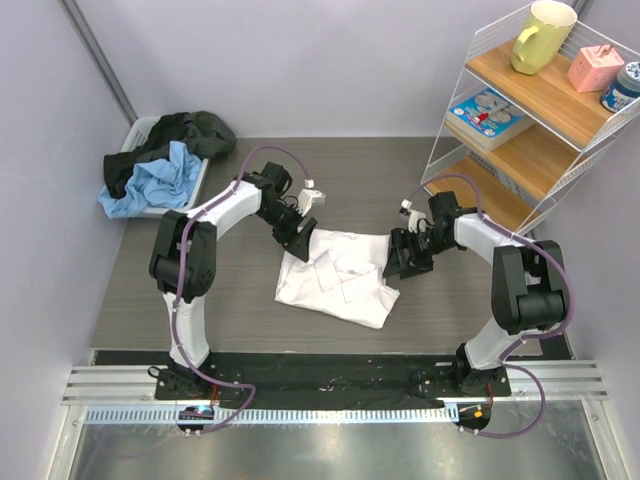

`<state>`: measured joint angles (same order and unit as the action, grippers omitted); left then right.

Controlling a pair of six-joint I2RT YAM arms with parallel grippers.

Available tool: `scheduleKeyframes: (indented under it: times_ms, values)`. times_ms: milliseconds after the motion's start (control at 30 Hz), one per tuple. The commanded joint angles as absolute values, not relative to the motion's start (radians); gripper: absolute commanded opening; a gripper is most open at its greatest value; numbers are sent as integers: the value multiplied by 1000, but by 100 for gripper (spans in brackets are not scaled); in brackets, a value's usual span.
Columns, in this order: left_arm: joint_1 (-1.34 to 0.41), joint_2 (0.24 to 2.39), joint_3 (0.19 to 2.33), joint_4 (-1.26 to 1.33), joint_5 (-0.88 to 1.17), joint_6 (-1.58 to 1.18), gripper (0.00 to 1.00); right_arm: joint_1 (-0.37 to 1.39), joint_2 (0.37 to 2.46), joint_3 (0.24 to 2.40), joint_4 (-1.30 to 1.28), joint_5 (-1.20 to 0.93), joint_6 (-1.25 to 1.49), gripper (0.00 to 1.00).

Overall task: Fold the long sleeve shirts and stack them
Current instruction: Fold the shirt

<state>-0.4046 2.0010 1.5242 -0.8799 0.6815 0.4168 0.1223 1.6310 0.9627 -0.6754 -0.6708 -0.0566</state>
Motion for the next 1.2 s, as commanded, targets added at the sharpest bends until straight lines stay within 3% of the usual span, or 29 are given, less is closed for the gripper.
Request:
scheduleKeyframes:
  times_ms: [0, 567, 667, 767, 900, 967, 1100, 1167]
  values:
    - [-425, 2017, 1559, -908, 687, 457, 66, 121, 1660, 959, -675, -722, -57, 70]
    - [-439, 2019, 1519, -813, 617, 408, 68, 138, 1804, 1045, -868, -765, -195, 65]
    - [-434, 2002, 1505, -778, 607, 380, 72, 138, 1802, 1049, -884, -765, -201, 66]
    - [-430, 2002, 1512, -778, 603, 370, 75, 138, 1799, 1054, -894, -779, -212, 60]
    - [-422, 1993, 1514, -753, 583, 345, 78, 138, 1799, 1054, -896, -799, -219, 38]
    - [-420, 1993, 1514, -762, 598, 344, 77, 137, 1795, 1052, -891, -808, -222, 33]
    - [-420, 2013, 1526, -827, 656, 371, 66, 141, 1792, 1049, -877, -813, -225, 27]
    - [-422, 2026, 1519, -848, 673, 383, 56, 144, 1789, 1049, -868, -811, -219, 23]
